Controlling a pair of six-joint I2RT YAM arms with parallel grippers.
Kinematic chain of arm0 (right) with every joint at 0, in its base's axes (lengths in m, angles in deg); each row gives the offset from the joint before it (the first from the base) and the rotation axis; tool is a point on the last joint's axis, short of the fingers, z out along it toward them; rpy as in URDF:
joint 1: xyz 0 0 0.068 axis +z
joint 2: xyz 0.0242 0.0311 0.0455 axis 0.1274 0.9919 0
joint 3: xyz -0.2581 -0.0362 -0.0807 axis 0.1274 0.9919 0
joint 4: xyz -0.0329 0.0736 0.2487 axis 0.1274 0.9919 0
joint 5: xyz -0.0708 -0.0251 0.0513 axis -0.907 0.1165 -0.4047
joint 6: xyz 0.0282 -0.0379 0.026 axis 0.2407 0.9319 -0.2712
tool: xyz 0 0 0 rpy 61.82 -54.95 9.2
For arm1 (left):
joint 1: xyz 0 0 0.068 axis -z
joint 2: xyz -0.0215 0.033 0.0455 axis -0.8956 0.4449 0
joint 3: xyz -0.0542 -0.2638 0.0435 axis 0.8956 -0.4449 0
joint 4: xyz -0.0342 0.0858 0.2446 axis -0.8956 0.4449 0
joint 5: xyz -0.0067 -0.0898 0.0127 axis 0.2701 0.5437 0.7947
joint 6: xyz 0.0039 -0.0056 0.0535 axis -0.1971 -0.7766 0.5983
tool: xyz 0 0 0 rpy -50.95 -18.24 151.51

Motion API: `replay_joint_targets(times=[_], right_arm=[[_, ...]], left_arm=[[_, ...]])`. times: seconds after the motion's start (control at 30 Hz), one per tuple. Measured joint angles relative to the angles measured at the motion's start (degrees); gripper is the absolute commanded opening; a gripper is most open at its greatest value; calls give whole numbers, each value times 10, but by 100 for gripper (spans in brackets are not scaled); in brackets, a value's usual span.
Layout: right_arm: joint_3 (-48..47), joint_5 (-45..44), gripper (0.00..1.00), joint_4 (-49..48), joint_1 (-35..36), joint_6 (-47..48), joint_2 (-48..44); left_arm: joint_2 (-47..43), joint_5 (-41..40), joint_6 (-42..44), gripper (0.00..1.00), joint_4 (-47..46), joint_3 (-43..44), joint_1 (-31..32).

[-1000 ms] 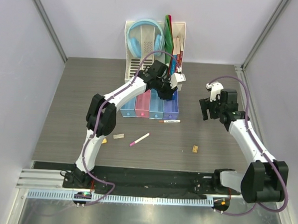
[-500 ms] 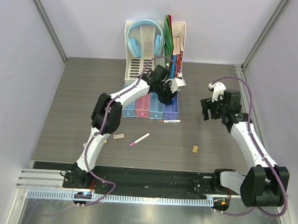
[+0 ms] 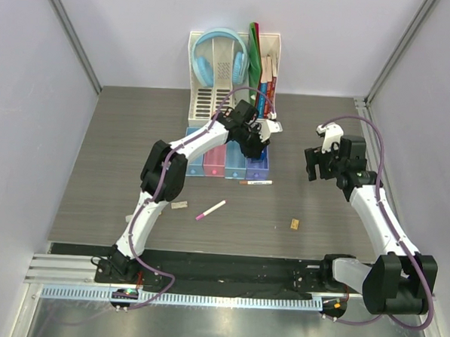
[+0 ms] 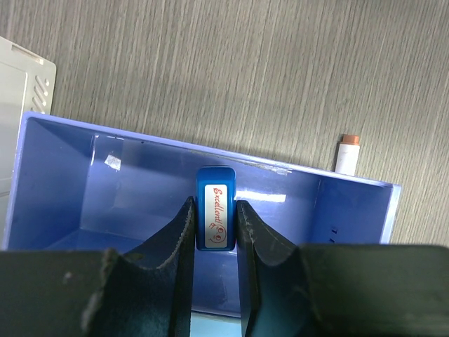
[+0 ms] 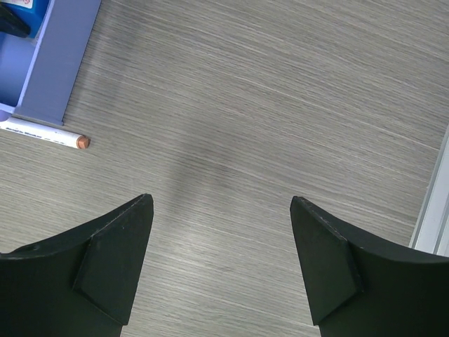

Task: Sort the stationery into containers
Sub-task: Place the stationery in the storage box, then pick up the pen from the center of the board.

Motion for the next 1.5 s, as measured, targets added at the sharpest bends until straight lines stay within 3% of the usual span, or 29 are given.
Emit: replay_joint_targets(times=[0.13,0.17,0.2,0.97,1.23,1.5], right_arm=[[0,2,84,0,-2,-1,-4],[0,2,84,0,-3,-1,-5],[0,2,84,0,-3,-1,-5],[0,11,85,3,-3,-3,-19],[0,35,85,20,-3,20,-5],[-2,70,84,97,-3,110,17]], left_arm=[[1,0,0,24,0,0,1],[1,0,0,26,0,0,1],[1,0,0,34,0,0,1],[-16,-3,-12,48,7,0,5],[-151,-24,-20,64,17,-38,5],[-344,-84,3,70,20,-229,5]])
